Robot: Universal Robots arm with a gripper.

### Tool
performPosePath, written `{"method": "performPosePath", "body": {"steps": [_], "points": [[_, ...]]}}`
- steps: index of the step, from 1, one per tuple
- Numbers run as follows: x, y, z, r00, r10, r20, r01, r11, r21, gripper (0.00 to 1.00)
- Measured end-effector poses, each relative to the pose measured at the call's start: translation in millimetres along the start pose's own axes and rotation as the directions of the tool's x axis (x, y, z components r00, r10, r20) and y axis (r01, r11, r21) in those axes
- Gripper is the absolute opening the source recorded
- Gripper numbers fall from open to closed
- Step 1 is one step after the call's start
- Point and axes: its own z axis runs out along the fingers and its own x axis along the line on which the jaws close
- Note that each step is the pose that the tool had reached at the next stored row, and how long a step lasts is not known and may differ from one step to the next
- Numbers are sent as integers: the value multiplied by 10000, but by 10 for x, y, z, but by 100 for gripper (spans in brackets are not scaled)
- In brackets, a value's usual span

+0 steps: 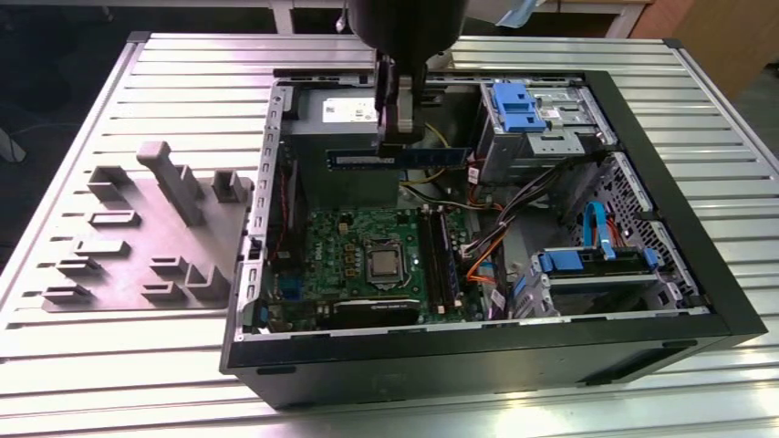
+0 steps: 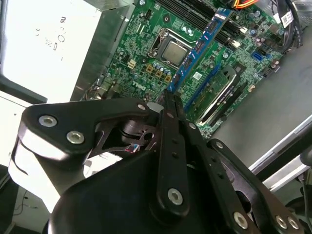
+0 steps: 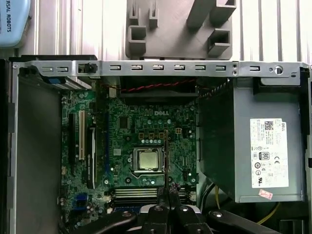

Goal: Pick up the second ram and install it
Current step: 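Pick up the second ram and move it above second insertion slot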

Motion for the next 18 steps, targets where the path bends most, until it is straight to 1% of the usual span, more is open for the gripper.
{"method": "performPosePath", "body": {"steps": [9, 14, 18], "points": [[4, -11, 91, 10000, 0, -1, 0, 10000, 0, 11], [7, -29, 166, 10000, 1, -1, -1, 10000, 0, 11], [8, -49, 203, 10000, 0, 0, 0, 10000, 0, 11]]}}
